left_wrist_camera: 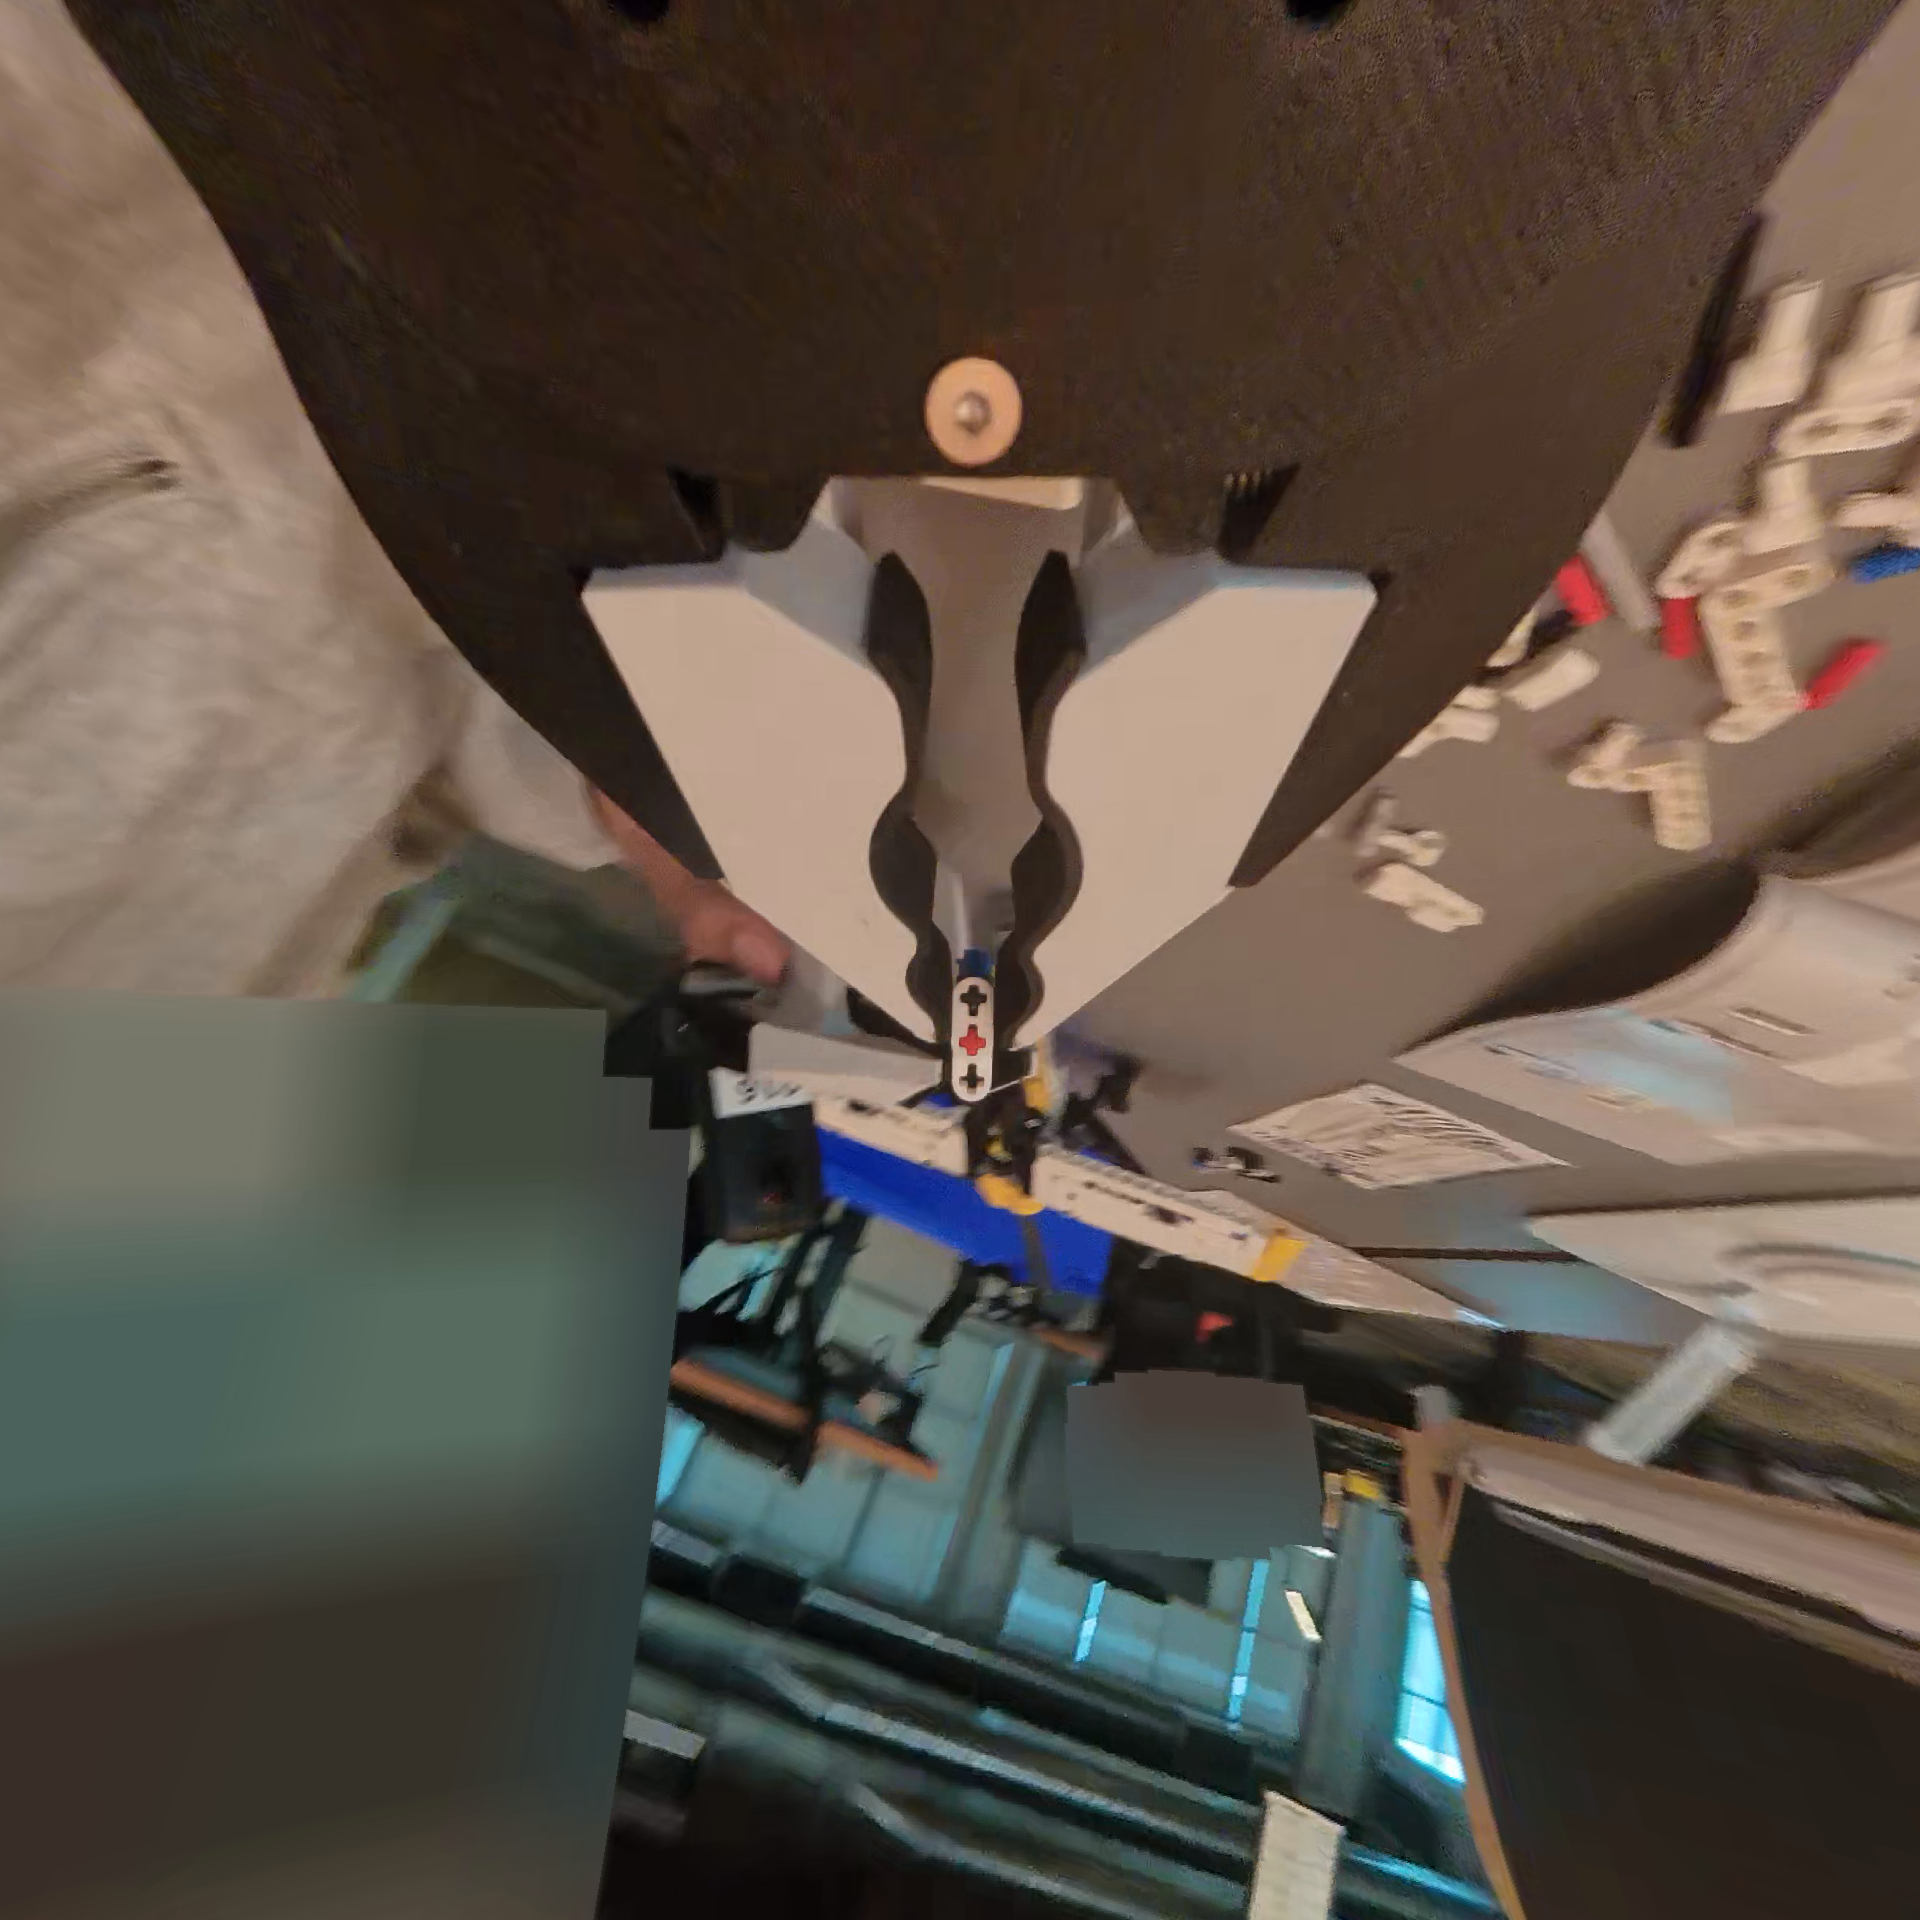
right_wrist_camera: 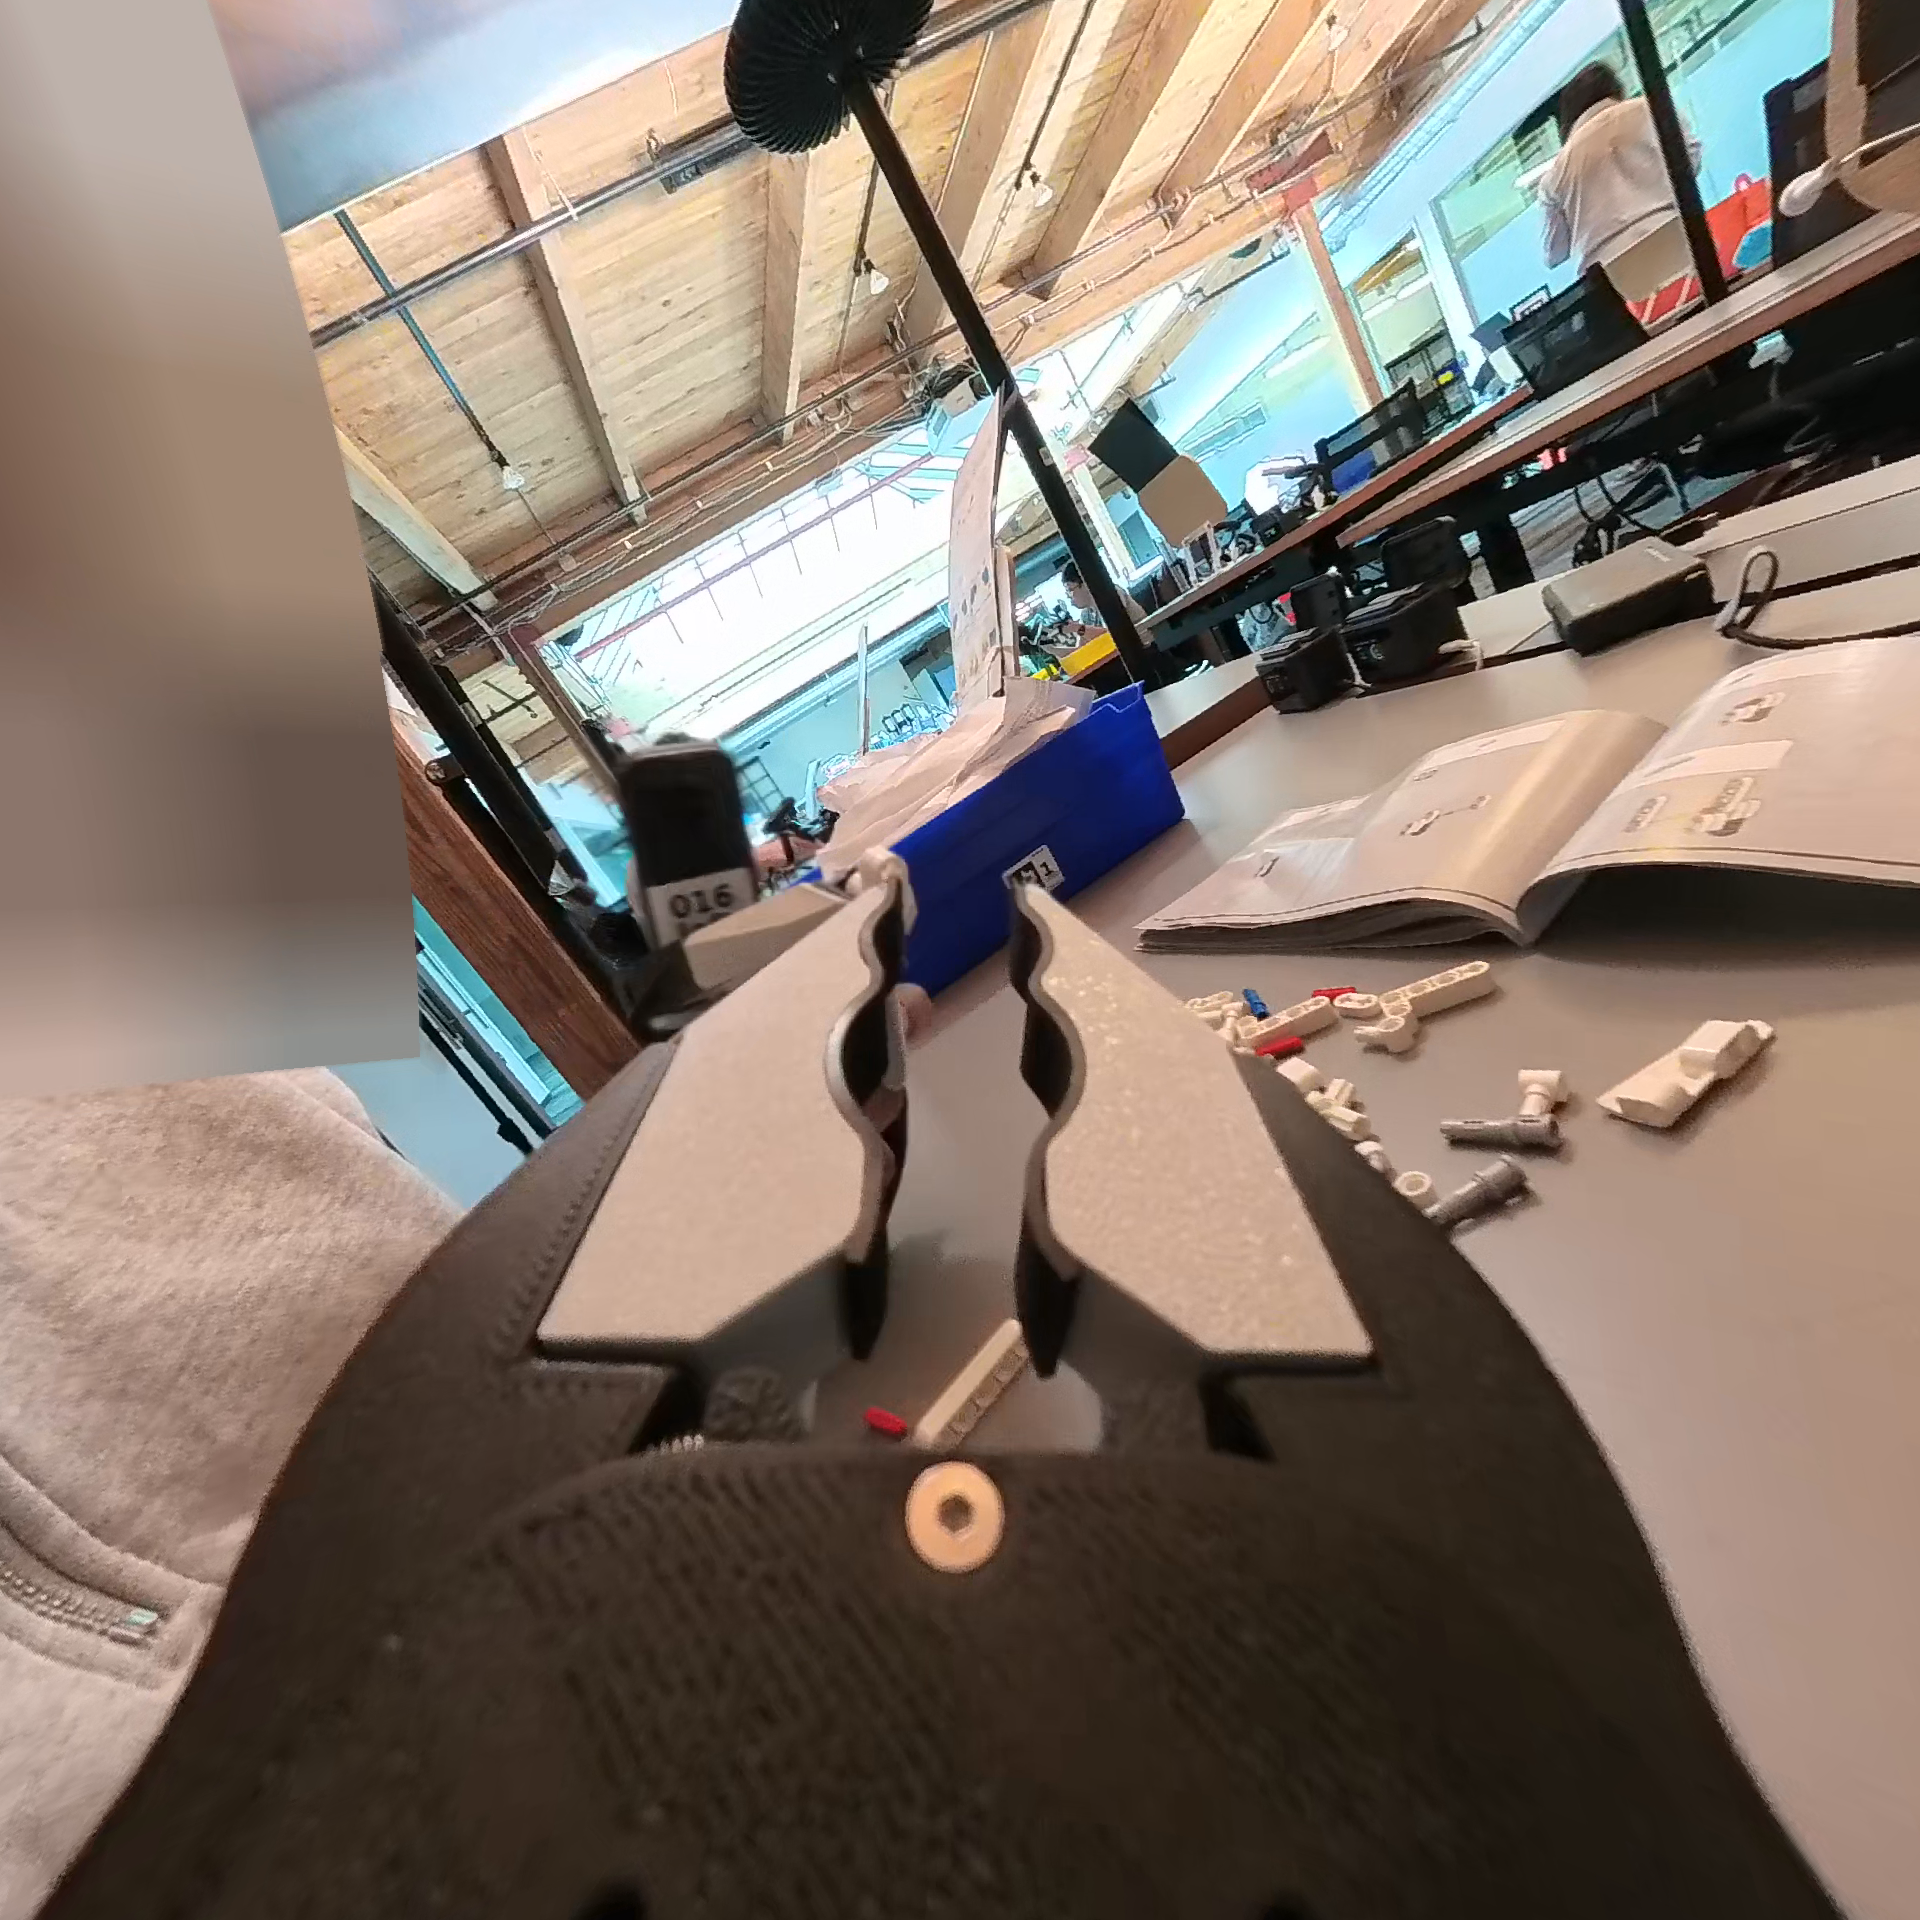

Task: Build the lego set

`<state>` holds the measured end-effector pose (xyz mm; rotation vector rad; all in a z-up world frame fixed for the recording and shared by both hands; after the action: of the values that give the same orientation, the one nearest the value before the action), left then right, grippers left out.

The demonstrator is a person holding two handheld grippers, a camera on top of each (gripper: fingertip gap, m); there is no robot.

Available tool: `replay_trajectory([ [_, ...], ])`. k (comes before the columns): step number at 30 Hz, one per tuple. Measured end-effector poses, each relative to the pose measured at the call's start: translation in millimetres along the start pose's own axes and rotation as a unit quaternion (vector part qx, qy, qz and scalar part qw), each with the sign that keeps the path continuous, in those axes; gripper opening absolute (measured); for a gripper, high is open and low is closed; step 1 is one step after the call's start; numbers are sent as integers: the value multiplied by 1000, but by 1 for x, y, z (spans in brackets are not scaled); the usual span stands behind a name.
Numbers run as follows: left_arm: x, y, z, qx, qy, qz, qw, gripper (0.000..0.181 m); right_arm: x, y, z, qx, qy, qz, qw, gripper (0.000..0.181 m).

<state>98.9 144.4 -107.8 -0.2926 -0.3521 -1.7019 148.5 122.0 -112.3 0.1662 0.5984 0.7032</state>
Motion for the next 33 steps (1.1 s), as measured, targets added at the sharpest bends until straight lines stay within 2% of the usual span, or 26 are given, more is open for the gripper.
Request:
replay_trajectory([
  [2, -3, -3, 4, 5, -71, -35, 997, 5, -2, 1, 0, 1, 0, 8, 1000, 19],
  [4, -7, -7, 8, 18, -97, -39, 994, 5, -6, 2, 0, 0, -1, 19, 1000, 19],
  [10, 8, -2, -1, -13, -55, -60, 997, 4, -17, 12, -10, -24, 21, 70, 997, 26],
  [16, 23, -3, -5, -23, -37, -102, 994, 4, -31, 8, -11, -49, 35, 132, 989, 5],
  [19, 27, 0, -9, -37, -51, -119, 991, 5, -33, 2, -9, -56, 37, 144, 987, 5],
  [23, 29, 2, -11, -39, -57, -124, 990, 21, -36, 2, -2, -28, 48, 163, 985, 5],
  [24, 30, 2, -10, -39, -59, -127, 989, 20, -37, 2, -2, -26, 53, 170, 984, 5],
  [26, 32, 1, -9, -37, -60, -136, 988, 5, -37, 3, -2, -25, 50, 170, 984, 5],
  [33, 35, 0, -10, -36, -25, -127, 991, 4, -42, 4, -1, -34, -15, 164, 986, 6],
])
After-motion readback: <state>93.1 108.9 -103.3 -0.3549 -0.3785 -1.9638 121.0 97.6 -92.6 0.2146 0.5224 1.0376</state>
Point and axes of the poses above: each gripper's, where its closed fingertips meet, y out along the fingers, z out of its top, x = y × z across the jaws, the point moved 2 cm from there along -y, back along the fingers, and after that the axes turned 11 degrees about z, right-handed, at the moved point
